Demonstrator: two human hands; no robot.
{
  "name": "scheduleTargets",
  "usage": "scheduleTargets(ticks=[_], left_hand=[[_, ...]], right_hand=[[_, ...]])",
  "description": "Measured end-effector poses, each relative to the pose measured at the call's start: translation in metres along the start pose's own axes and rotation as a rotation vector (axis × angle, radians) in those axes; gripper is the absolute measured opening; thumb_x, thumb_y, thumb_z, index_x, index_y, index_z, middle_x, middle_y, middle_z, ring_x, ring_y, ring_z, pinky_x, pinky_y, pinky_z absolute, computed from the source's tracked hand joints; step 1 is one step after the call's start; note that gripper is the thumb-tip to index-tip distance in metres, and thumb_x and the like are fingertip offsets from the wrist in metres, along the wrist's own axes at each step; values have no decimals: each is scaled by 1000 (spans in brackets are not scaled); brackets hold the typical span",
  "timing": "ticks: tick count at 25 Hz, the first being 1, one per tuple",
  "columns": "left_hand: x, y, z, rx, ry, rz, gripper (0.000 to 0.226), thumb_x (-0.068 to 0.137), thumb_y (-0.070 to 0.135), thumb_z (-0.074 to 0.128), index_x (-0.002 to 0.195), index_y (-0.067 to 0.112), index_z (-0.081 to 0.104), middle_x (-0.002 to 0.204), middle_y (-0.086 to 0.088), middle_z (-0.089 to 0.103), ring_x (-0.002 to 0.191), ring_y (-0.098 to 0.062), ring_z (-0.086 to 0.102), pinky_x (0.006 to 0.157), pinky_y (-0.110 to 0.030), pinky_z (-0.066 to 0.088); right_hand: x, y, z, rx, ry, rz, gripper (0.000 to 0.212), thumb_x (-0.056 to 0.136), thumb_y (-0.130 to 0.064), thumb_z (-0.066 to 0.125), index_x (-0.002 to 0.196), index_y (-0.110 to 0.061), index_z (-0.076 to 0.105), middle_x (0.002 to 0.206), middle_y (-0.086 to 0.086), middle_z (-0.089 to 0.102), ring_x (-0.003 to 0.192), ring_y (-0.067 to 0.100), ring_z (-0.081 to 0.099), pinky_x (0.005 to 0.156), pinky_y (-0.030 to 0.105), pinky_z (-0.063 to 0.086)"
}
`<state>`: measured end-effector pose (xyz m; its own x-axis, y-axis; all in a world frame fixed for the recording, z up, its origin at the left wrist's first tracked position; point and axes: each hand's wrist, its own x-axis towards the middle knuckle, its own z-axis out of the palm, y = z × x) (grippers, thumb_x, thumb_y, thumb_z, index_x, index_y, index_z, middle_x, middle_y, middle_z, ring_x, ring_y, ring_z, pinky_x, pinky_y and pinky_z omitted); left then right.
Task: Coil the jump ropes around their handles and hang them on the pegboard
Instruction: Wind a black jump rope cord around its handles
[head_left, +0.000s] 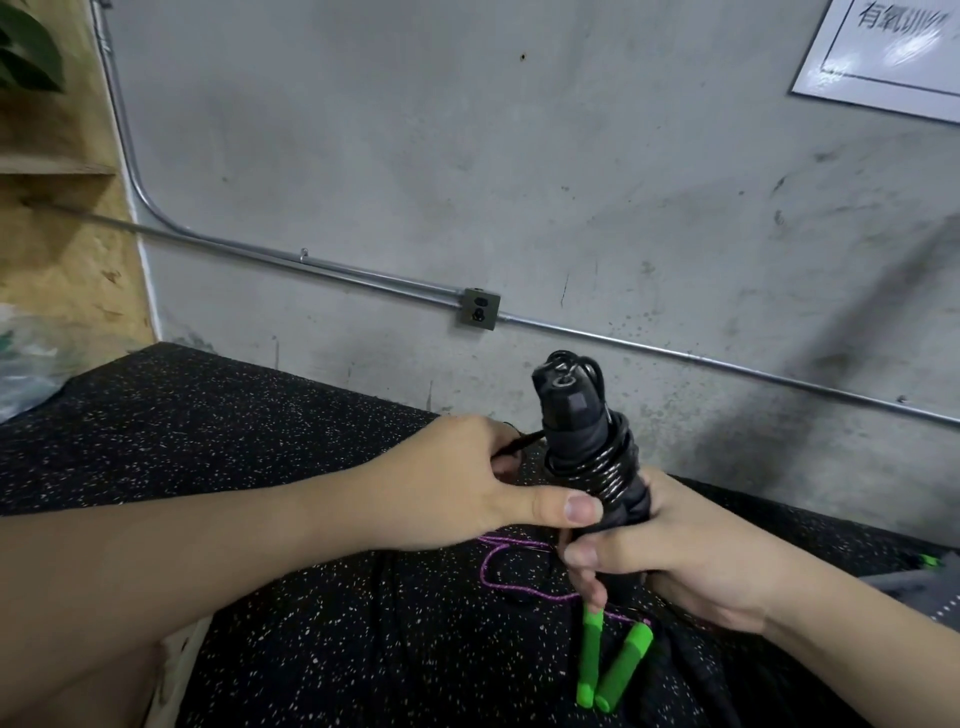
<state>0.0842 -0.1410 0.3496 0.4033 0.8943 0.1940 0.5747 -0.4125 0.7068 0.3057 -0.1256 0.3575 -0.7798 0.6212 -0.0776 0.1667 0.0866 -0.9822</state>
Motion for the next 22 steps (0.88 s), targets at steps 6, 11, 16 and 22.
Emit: scheduleTargets(ticks=[6,11,16,22], left_hand=[[1,5,7,-134,67,27,84,74,81,66,106,3,62,80,-12,64,73,-26,64,78,-40,55],[-2,16,11,-19,92,11,49,87,70,60,110,27,67,89,12,71,79,-3,66,80,-37,57],[-2,14,19,-100,136,23,33,93,57,65,114,32,71,95,15,76,90,3,69,87,-27,55],[-7,14,-1,-345,-109,119,19,101,28,62,112,13,67,94,-6,75,86,-10,71,84,-27,54]], right_hand=[[0,-4,-6,-124,173,-67,26,75,-9,77,91,9,66,70,23,57,63,26,54,68,30,51],[2,-5,1,-156,305,-66,7,65,-3,72,70,-8,71,68,12,61,66,22,55,65,27,49],[8,7,10,-177,395,-102,19,73,6,79,68,-9,69,63,7,59,62,18,52,60,26,44],[-6,-1,10,332,-120,88,31,83,-22,80,105,-3,71,86,18,65,74,27,60,76,38,53]])
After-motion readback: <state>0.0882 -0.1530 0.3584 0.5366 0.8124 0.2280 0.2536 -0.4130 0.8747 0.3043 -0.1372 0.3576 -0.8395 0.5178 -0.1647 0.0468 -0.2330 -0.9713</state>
